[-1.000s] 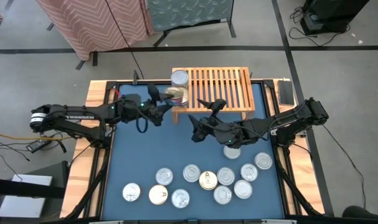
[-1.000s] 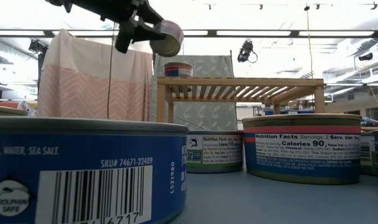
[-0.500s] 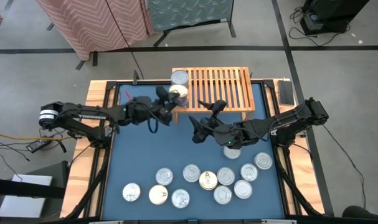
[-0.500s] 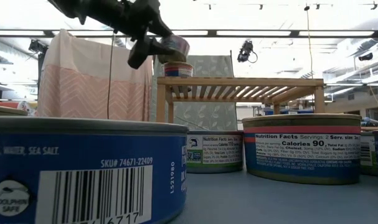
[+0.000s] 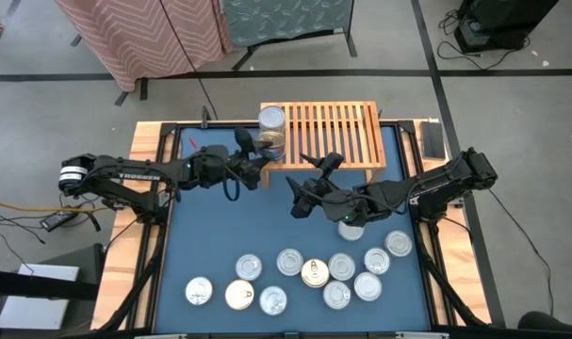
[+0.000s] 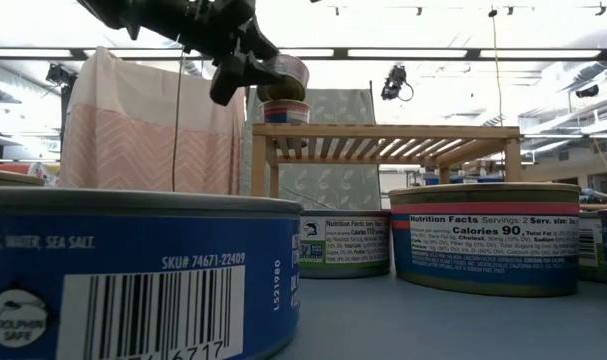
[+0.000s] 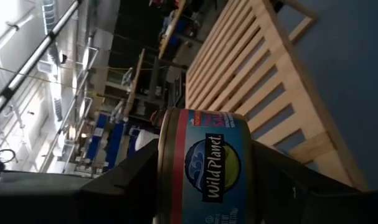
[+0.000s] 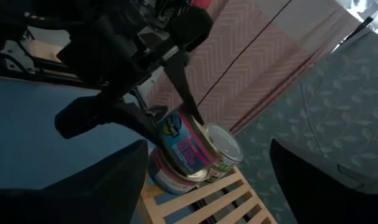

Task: Stack canned seafood by type on shelf
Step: Stack the blue tuna can on top of the blue tuna can on the shelf

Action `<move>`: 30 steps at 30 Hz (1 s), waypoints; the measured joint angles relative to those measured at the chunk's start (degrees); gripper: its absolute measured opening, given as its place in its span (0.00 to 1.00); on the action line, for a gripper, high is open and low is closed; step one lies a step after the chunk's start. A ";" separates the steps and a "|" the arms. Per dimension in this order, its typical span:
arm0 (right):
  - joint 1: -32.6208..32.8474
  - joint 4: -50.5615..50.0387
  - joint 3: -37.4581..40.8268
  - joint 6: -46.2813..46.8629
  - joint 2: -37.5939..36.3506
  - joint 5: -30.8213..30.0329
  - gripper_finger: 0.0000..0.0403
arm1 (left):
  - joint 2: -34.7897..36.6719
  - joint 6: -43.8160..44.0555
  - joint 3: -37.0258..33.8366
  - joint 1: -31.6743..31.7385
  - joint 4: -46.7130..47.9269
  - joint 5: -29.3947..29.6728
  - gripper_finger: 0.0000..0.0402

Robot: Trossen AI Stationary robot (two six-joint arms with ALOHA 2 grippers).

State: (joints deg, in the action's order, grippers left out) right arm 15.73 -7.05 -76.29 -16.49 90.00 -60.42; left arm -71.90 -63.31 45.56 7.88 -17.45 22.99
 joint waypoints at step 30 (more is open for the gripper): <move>0.06 -0.42 0.00 3.04 0.00 0.07 0.87 | -2.52 6.94 6.82 -0.09 10.81 1.28 0.69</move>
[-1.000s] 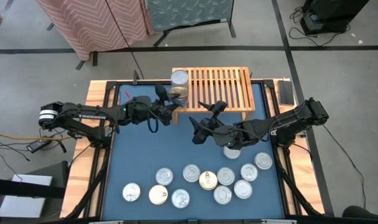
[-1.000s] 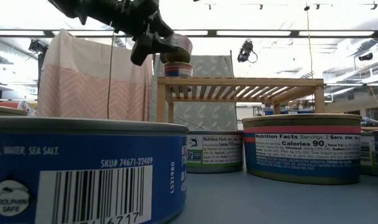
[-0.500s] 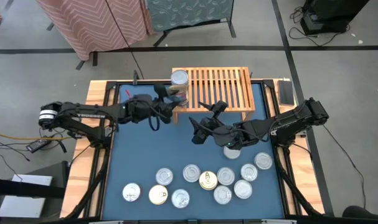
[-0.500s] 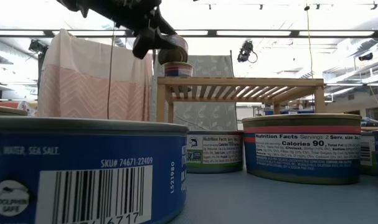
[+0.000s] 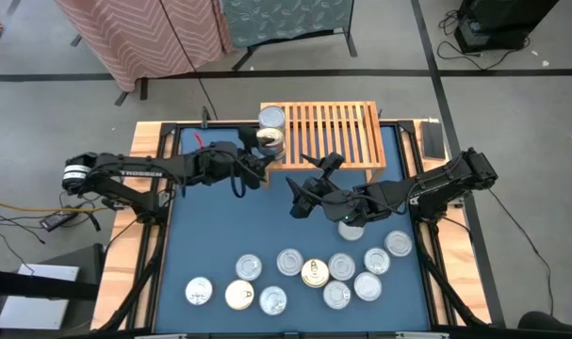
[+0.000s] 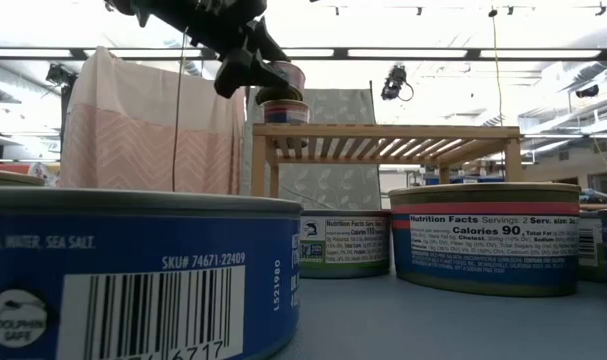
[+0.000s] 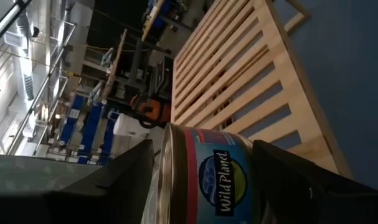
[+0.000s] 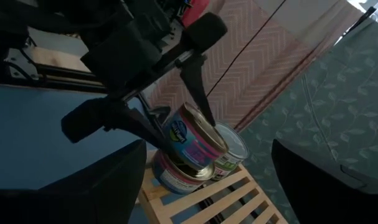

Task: Stack canned seafood by type on shelf
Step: Stack the blue tuna can on top of the blue tuna can on the shelf

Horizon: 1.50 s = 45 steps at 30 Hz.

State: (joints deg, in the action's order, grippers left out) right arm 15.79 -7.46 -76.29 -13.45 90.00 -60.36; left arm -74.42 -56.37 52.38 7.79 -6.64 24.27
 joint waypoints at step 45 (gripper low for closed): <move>-12.50 -13.32 -0.02 25.83 2.82 18.67 0.62 | 19.09 58.58 22.38 2.91 61.26 -27.25 0.63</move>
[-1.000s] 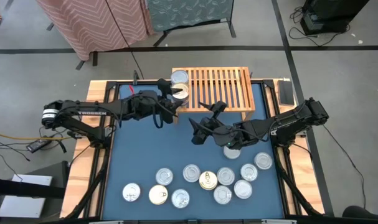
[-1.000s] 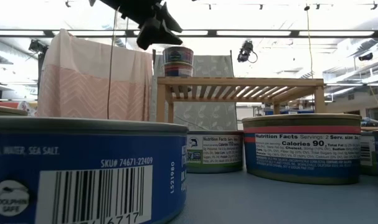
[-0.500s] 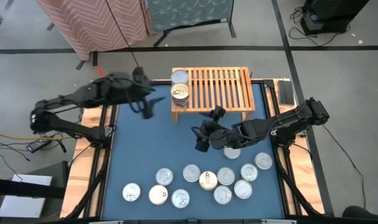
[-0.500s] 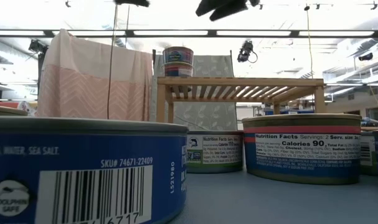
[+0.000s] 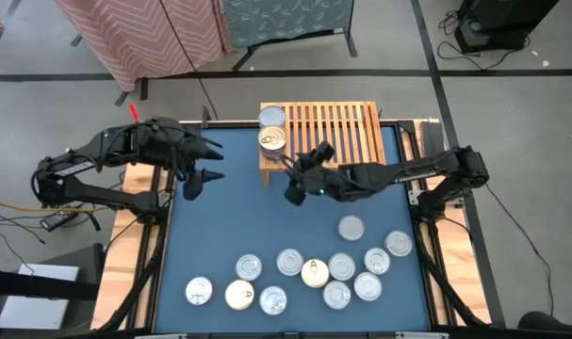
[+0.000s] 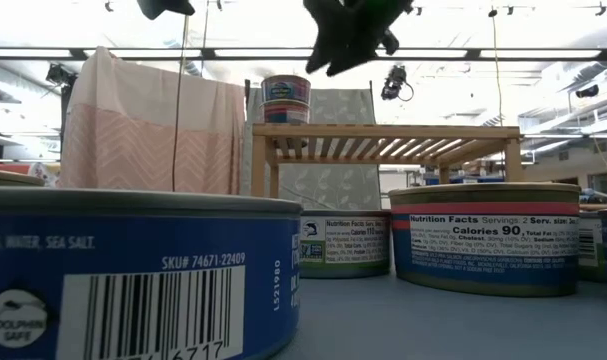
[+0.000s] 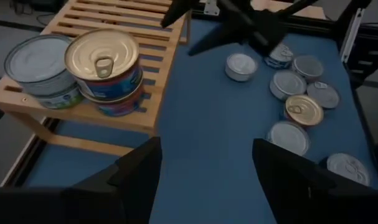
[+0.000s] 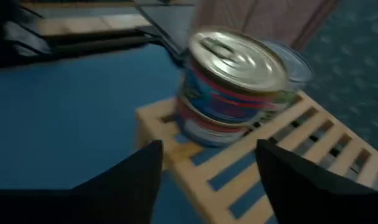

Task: Stack canned seafood by type on shelf
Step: Stack the blue tuna can on top of the blue tuna can on the shelf

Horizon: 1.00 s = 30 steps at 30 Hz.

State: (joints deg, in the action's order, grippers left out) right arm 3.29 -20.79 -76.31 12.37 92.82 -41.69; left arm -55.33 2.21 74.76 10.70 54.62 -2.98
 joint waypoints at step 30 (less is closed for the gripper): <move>-7.75 8.29 0.00 -12.19 3.74 10.15 0.08 | -0.50 0.08 -0.04 0.00 1.04 4.28 0.63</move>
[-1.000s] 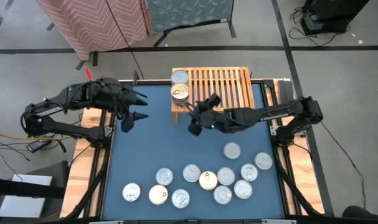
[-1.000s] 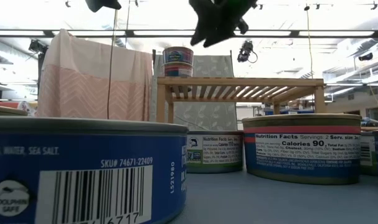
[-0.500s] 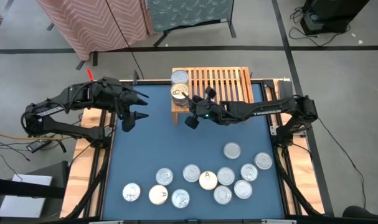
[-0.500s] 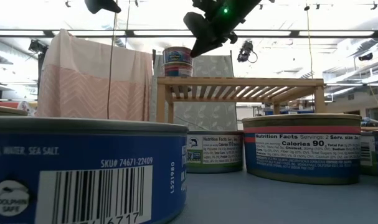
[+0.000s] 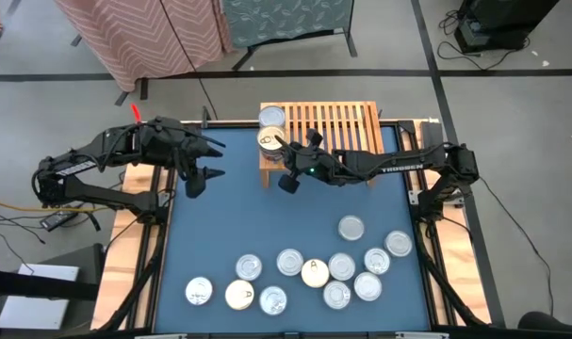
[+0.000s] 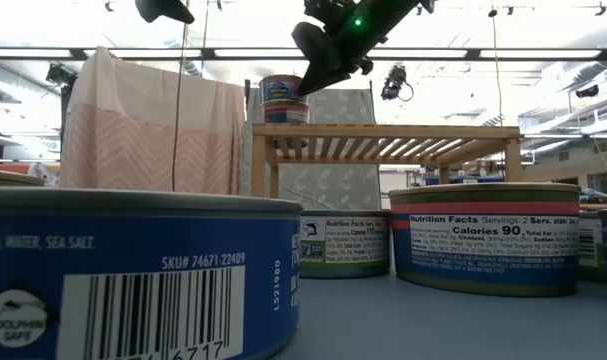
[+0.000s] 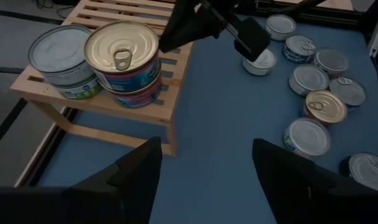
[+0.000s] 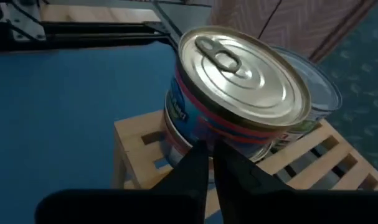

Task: Stack canned seafood by type on shelf
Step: Stack the blue tuna can on top of the blue tuna can on the shelf, then stack the green tuna can on top of the other green tuna cans on the shelf

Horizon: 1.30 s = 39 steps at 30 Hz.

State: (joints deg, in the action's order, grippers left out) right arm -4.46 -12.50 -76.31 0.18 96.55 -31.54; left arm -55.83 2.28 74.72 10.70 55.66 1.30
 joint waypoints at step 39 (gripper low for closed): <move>29.97 -9.25 9.84 28.99 0.88 17.75 0.52 | 0.76 20.92 -31.91 -6.81 -22.72 -29.52 0.63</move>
State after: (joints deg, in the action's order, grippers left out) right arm 25.52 -21.75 -66.47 29.17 97.44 -13.78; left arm -55.07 23.21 42.81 3.89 32.94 -28.22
